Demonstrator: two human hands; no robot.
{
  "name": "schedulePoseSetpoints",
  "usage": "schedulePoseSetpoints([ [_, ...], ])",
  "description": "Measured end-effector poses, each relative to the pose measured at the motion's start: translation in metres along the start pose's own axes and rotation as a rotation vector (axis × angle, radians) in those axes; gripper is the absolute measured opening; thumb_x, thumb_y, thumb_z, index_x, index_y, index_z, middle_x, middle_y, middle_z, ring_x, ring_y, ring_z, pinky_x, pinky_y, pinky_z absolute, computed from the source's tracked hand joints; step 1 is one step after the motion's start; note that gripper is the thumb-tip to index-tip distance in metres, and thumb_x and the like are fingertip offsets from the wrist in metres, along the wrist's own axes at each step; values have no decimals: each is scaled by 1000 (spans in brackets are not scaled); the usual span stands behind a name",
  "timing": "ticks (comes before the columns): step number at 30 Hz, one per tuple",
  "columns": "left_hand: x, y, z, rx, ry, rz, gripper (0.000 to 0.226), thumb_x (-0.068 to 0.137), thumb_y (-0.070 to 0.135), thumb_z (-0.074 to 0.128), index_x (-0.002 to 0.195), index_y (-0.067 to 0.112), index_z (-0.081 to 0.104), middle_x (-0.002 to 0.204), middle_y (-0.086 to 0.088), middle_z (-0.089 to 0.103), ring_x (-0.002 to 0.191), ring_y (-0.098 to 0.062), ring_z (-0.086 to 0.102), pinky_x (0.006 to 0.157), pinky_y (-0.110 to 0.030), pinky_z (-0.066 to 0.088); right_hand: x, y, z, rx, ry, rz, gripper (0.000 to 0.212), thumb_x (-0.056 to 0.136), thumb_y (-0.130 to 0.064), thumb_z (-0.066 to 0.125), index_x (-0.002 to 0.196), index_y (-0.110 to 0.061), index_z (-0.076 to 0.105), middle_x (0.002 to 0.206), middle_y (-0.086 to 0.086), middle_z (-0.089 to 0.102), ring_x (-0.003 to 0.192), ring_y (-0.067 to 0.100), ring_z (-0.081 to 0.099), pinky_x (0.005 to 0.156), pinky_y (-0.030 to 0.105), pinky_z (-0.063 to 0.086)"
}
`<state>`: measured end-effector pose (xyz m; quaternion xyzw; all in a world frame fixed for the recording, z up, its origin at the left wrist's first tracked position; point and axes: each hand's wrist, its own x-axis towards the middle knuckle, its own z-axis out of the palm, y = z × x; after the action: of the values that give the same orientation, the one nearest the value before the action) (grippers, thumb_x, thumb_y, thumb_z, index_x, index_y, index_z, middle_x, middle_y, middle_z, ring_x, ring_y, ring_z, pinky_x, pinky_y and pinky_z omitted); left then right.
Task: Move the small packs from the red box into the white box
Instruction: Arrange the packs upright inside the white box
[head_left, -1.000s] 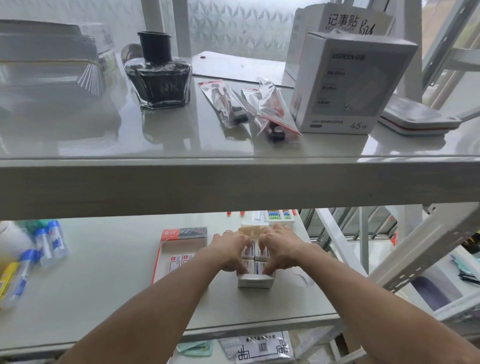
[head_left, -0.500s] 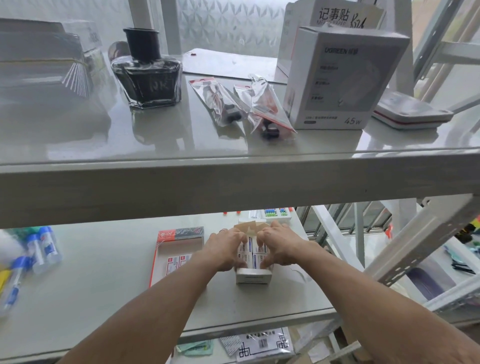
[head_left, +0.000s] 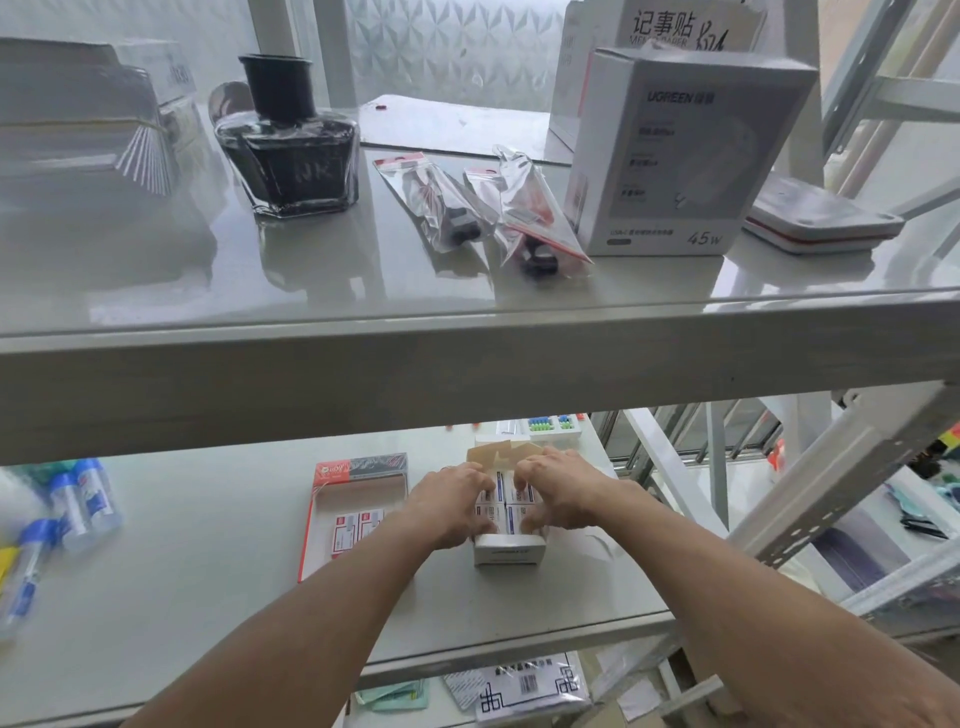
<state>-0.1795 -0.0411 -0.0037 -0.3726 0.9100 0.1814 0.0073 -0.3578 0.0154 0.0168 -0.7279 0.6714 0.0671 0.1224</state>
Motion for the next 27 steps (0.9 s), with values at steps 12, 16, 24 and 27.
schedulePoseSetpoints([
  [12,5,-1,-4,-45,-29,-6,51,70,39,83,115,25,65,121,3,58,107,-21,55,91,-38,49,1,-1,-1,40,-9,-15,48,68,-47,84,103,-25,60,110,1,61,99,23,52,81,36,46],
  [16,5,-1,-7,-68,-34,-9,52,73,39,81,120,25,63,134,3,55,116,-21,53,98,-37,46,1,0,0,78,-8,0,49,70,-47,83,106,-24,60,113,0,60,104,24,53,83,37,47],
  [24,-57,-21,-30,-438,387,-104,20,88,15,65,106,25,67,115,9,61,101,-13,60,88,-20,44,-66,-9,3,445,521,62,16,91,-23,67,107,-20,66,117,-3,68,89,10,58,83,32,51],
  [27,-108,-44,-18,-383,488,-224,18,85,12,68,95,27,69,101,10,65,83,-8,59,74,-28,50,-96,-30,28,441,464,38,27,91,-29,67,117,-23,64,118,-8,65,73,0,54,75,25,51],
])
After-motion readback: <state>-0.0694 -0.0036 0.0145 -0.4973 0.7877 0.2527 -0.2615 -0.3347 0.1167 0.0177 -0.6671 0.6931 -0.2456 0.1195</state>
